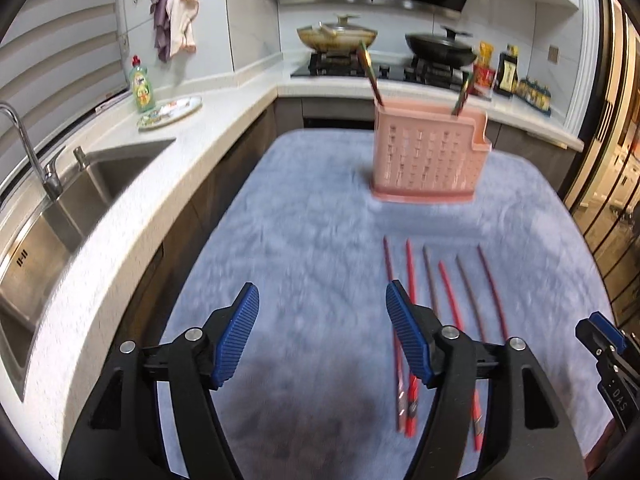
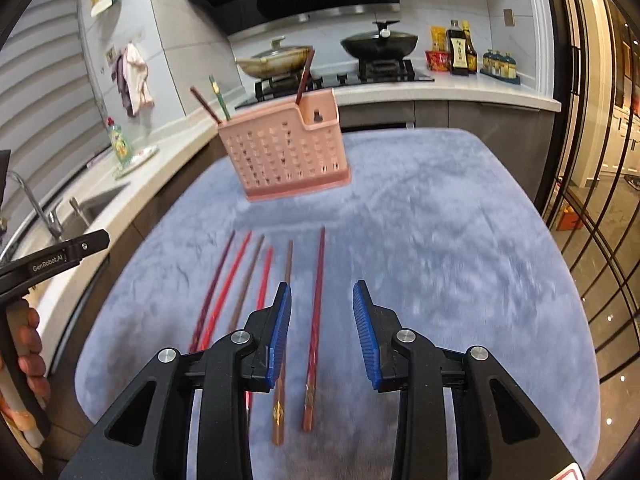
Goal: Organize utensils
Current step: 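Withdraw both open tools back toward the remaining chopsticks, then close the right tool on a dark red chopstick's thick end, then grasp a bright red chopstick with the left tool while the right tool holds its chopstick, then lift both chopsticks and carry them over the pink holder, then lower both chopsticks into the pink holder and open both tools, then withdraw both open tools back to the remaining chopsticks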
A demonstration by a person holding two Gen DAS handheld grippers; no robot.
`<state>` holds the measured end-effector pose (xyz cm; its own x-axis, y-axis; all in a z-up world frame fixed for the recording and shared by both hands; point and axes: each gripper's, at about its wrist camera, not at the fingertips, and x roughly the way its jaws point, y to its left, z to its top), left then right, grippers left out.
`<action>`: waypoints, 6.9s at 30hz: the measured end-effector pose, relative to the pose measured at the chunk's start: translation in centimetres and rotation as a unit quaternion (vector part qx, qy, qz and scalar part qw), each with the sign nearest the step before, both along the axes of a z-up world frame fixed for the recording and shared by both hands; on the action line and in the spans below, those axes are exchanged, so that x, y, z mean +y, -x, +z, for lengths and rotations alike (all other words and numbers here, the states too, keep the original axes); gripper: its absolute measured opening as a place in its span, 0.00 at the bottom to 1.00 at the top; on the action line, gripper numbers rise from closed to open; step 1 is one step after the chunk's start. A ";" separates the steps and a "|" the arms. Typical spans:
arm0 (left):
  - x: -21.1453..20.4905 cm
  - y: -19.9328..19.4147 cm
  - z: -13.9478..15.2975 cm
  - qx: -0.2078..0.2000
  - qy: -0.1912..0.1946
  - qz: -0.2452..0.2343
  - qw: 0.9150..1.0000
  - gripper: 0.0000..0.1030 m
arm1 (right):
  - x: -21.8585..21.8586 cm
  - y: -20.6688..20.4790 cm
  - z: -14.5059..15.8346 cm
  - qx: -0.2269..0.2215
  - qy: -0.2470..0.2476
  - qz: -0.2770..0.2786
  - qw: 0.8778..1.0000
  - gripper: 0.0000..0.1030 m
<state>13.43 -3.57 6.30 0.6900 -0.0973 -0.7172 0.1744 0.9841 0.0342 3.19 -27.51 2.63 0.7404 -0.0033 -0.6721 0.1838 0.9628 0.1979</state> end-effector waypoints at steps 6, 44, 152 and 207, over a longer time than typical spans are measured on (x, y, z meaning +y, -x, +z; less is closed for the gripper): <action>1.1 1.1 -2.9 0.037 -0.003 0.004 0.999 0.63 | 0.9 0.6 -3.2 0.033 -0.009 0.006 0.999 0.31; -1.4 2.5 -9.7 0.128 0.020 -0.029 0.991 0.70 | 2.0 1.5 -8.1 0.083 -0.006 0.010 0.996 0.06; -7.2 -18.7 18.7 -0.153 0.167 -0.050 0.973 0.06 | -8.2 -22.1 19.9 -0.246 -0.099 -0.055 0.963 0.07; -2.4 -4.1 5.0 -0.055 0.027 -0.026 0.998 0.41 | 0.6 -3.9 5.4 -0.069 -0.032 0.026 0.997 0.23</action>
